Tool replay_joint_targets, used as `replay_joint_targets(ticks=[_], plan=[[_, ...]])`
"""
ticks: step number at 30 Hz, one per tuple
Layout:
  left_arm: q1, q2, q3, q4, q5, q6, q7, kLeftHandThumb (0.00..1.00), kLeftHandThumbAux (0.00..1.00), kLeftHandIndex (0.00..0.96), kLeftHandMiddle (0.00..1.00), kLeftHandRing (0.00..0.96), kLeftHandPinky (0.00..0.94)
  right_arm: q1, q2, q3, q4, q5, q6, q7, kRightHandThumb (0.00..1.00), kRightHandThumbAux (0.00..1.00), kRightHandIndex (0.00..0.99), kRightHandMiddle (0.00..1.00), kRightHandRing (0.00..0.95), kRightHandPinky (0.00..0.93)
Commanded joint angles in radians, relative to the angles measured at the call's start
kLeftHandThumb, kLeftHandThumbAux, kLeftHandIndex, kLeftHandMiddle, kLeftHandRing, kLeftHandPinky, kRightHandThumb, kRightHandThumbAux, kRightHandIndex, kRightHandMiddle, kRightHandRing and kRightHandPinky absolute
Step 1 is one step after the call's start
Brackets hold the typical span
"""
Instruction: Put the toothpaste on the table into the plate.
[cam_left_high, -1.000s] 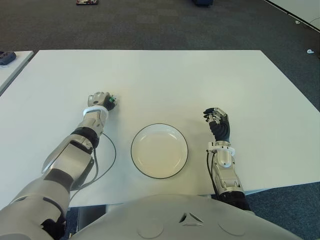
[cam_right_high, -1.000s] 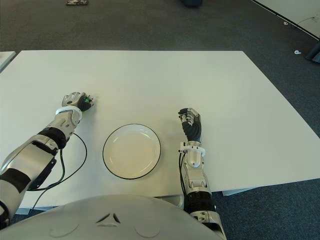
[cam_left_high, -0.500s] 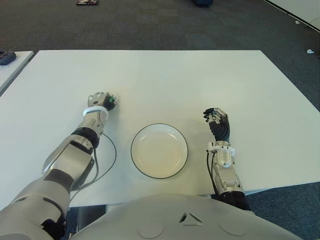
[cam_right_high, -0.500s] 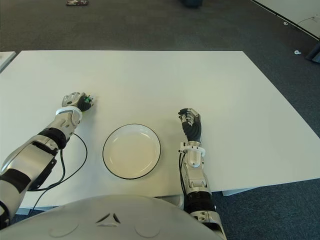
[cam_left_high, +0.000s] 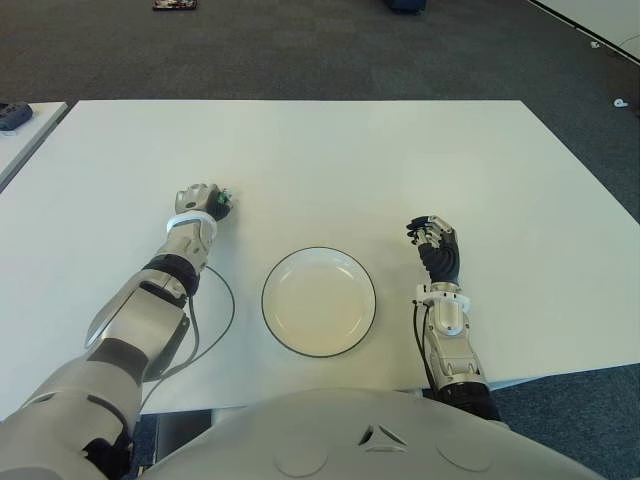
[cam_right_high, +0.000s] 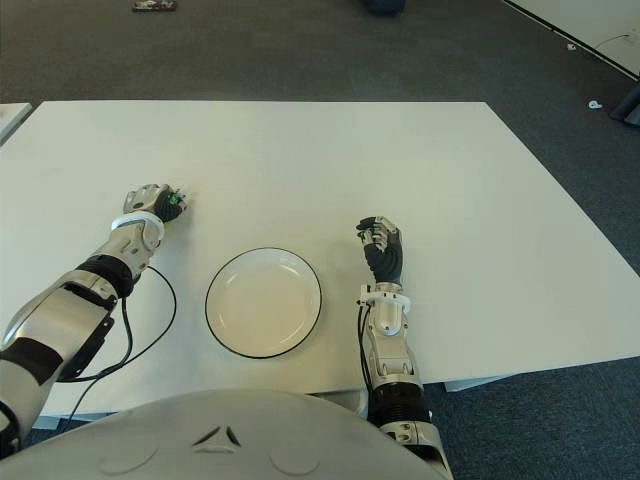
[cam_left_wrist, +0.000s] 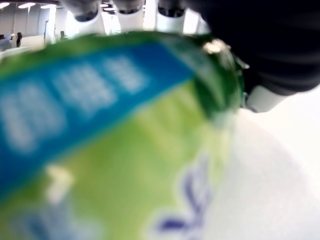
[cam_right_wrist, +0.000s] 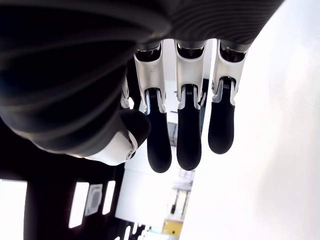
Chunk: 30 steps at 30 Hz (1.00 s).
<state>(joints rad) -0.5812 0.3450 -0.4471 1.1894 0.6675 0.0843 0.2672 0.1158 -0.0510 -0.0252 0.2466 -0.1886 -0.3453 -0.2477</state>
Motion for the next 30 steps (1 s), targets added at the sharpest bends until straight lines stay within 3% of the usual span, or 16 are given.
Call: replay_joint_targets(ticks=[1, 14, 20, 24, 30], plan=[[0.114, -0.07, 0.001, 0.057, -0.044, -0.015, -0.089, 0.709, 0.714, 0.441, 0.792, 0.772, 0.756, -0.009, 0.008, -0.001, 0.011, -0.002, 0.003, -0.007, 0.71, 0.729, 0.423, 0.494, 0.487, 0.493], [0.104, -0.049, 0.046, 0.023, -0.065, -0.101, -0.053, 0.712, 0.713, 0.441, 0.794, 0.775, 0.759, -0.011, 0.007, 0.003, 0.015, -0.01, -0.005, -0.014, 0.71, 0.729, 0.423, 0.495, 0.488, 0.497], [0.085, -0.023, 0.073, -0.043, -0.099, -0.144, -0.09, 0.712, 0.713, 0.441, 0.792, 0.773, 0.751, -0.013, 0.004, 0.003, 0.018, -0.009, -0.007, -0.011, 0.71, 0.729, 0.423, 0.497, 0.49, 0.497], [0.087, -0.003, 0.088, -0.135, -0.127, -0.143, -0.14, 0.712, 0.713, 0.441, 0.79, 0.771, 0.743, -0.017, 0.002, 0.002, 0.024, -0.007, -0.008, -0.009, 0.71, 0.729, 0.423, 0.493, 0.489, 0.499], [0.16, 0.041, 0.111, -0.366, -0.161, -0.139, -0.211, 0.712, 0.713, 0.441, 0.787, 0.765, 0.728, -0.022, 0.002, 0.001, 0.035, 0.0, -0.012, -0.006, 0.71, 0.729, 0.423, 0.49, 0.487, 0.498]])
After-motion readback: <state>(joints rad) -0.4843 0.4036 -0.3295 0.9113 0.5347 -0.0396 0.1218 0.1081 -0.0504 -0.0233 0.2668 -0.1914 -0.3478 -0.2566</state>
